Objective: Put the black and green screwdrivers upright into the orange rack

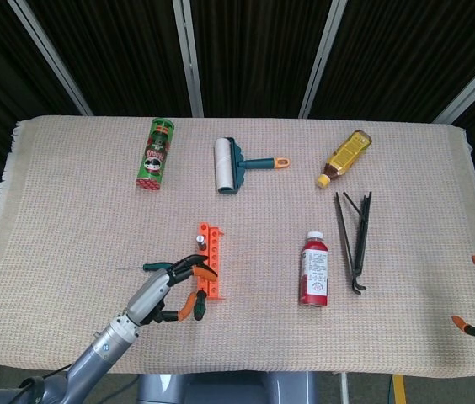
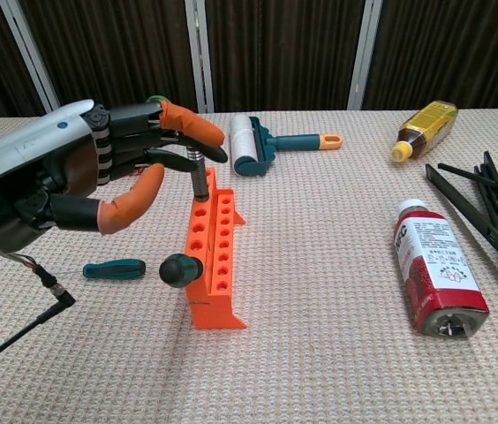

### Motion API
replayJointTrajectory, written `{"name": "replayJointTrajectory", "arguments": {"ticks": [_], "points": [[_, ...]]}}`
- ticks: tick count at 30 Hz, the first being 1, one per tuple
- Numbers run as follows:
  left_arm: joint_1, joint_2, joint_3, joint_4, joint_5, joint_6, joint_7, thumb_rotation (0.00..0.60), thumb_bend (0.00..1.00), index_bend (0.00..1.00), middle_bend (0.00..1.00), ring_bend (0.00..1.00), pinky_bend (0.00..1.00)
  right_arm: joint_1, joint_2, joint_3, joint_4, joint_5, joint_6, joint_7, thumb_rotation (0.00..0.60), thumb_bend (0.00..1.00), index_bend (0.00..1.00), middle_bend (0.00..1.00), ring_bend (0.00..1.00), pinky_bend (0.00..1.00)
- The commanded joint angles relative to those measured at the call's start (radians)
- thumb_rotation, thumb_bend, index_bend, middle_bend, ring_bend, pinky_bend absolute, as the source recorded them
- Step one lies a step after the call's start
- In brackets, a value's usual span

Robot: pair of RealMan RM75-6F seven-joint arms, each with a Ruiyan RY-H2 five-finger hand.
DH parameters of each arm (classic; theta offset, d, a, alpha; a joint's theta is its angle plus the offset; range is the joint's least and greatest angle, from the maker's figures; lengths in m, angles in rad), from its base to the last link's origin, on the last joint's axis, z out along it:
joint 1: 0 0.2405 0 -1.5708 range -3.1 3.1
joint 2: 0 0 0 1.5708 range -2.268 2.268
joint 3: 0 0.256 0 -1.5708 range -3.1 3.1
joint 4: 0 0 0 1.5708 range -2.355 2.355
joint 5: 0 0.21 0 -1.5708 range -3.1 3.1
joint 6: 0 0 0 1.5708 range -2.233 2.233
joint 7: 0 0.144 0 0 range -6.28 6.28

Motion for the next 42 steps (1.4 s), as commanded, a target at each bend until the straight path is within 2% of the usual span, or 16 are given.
{"name": "replayJointTrajectory", "arguments": {"ticks": [1,5,11,18,34,36,38,40,42], "points": [[0.023,0.002,0.02,0.032,0.058,0.05,0.153,0.599,0.64,0.08,0.12,0.0,0.05,-0.002,0.001,-0.001,-0.002,-0.002,0.003,-0.001,0.6,0.0,0.01,0.08,0.0,0.0],[0.037,0.033,0.036,0.016,0.075,0.075,0.181,0.6,0.63,0.0,0.06,0.0,0.01,-0.002,0.002,-0.002,-0.005,-0.005,0.004,-0.004,0.6,0.0,0.01,0.08,0.0,0.0],[0.051,0.091,0.07,-0.007,0.105,0.087,0.228,0.6,0.6,0.0,0.0,0.0,0.0,-0.001,0.001,-0.003,-0.008,-0.009,0.007,-0.008,0.6,0.0,0.01,0.08,0.0,0.0],[0.066,0.129,0.112,-0.02,0.126,0.063,0.327,0.6,0.53,0.0,0.0,0.0,0.0,-0.001,0.003,-0.005,-0.012,-0.015,0.01,-0.013,0.6,0.0,0.01,0.08,0.0,0.0],[0.068,0.092,0.102,-0.033,0.14,-0.006,0.587,0.6,0.56,0.0,0.0,0.0,0.0,-0.008,0.007,-0.007,-0.016,-0.016,0.019,-0.015,0.6,0.0,0.01,0.08,0.0,0.0],[0.068,0.079,0.099,-0.033,0.131,-0.018,0.609,0.6,0.49,0.0,0.0,0.0,0.0,-0.008,0.007,-0.007,-0.015,-0.016,0.019,-0.014,0.6,0.0,0.01,0.08,0.0,0.0],[0.066,0.071,0.096,-0.037,0.116,-0.039,0.628,0.6,0.32,0.0,0.0,0.0,0.0,-0.007,0.007,-0.007,-0.014,-0.016,0.019,-0.012,0.6,0.0,0.01,0.08,0.0,0.0],[0.064,0.067,0.093,-0.043,0.105,-0.052,0.635,0.6,0.21,0.0,0.0,0.0,0.0,-0.008,0.007,-0.006,-0.014,-0.017,0.02,-0.011,0.6,0.0,0.01,0.08,0.0,0.0],[0.062,0.064,0.093,-0.046,0.1,-0.06,0.638,0.6,0.15,0.0,0.0,0.0,0.0,-0.009,0.008,-0.006,-0.014,-0.016,0.022,-0.011,0.6,0.0,0.01,0.08,0.0,0.0]]}}
